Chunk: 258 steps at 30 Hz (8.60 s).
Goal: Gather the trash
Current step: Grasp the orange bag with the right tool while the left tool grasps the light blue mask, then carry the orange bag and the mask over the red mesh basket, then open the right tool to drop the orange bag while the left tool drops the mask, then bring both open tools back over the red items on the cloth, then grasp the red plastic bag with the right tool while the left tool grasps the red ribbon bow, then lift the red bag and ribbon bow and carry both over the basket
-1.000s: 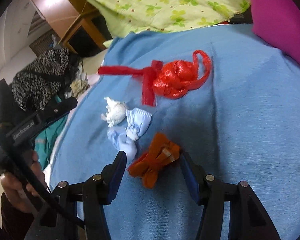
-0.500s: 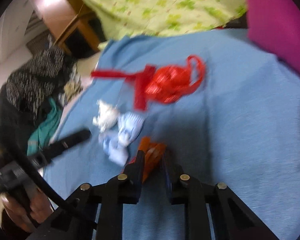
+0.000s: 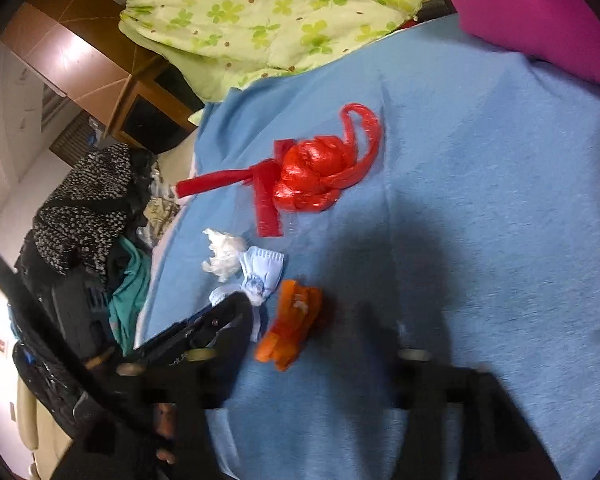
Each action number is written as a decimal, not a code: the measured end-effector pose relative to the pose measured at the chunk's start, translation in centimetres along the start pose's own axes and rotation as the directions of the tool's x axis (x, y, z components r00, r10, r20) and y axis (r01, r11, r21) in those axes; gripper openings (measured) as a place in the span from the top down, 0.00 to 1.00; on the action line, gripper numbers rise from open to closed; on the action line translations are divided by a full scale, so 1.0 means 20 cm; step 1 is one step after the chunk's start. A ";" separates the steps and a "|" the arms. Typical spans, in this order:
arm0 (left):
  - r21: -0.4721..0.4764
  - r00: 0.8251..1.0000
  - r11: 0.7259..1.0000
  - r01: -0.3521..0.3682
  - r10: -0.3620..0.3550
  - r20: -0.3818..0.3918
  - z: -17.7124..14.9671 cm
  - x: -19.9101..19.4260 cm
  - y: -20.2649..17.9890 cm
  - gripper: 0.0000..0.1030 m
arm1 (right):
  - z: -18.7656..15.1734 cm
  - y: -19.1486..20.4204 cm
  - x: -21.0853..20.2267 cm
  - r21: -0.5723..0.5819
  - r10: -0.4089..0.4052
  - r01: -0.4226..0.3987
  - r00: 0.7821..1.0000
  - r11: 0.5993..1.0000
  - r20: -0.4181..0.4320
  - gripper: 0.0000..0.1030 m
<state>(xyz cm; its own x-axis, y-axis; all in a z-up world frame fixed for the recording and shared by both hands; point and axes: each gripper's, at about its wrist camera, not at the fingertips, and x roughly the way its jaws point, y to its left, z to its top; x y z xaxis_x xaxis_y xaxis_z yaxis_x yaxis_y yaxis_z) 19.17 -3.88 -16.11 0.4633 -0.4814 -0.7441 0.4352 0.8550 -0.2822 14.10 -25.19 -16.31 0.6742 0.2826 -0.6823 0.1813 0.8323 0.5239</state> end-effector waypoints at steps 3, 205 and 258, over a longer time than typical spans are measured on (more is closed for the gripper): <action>0.018 0.999 0.999 -0.033 0.032 0.042 -0.05 -0.12 0.03 0.81 | -0.01 0.08 0.03 -0.070 -0.019 0.020 1.000 0.997 0.016 0.41; 0.039 0.983 0.996 -0.078 0.070 0.170 0.22 -0.27 -0.16 0.34 | 0.46 -0.36 -0.22 0.208 -0.009 -0.026 0.986 0.978 0.168 0.52; 0.363 1.000 0.932 0.008 -0.011 0.005 0.08 0.02 -0.98 0.64 | -0.35 -0.39 -0.65 -0.139 -0.297 0.303 0.953 0.943 0.065 0.53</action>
<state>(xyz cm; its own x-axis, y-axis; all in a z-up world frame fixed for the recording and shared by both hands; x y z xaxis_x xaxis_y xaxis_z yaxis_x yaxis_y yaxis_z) 12.12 -21.11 -9.92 0.4622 -0.4917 -0.7380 0.6894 0.7227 -0.0497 -1.07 -32.08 -15.10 0.6353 -0.0088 -0.7722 0.2761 0.9364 0.2165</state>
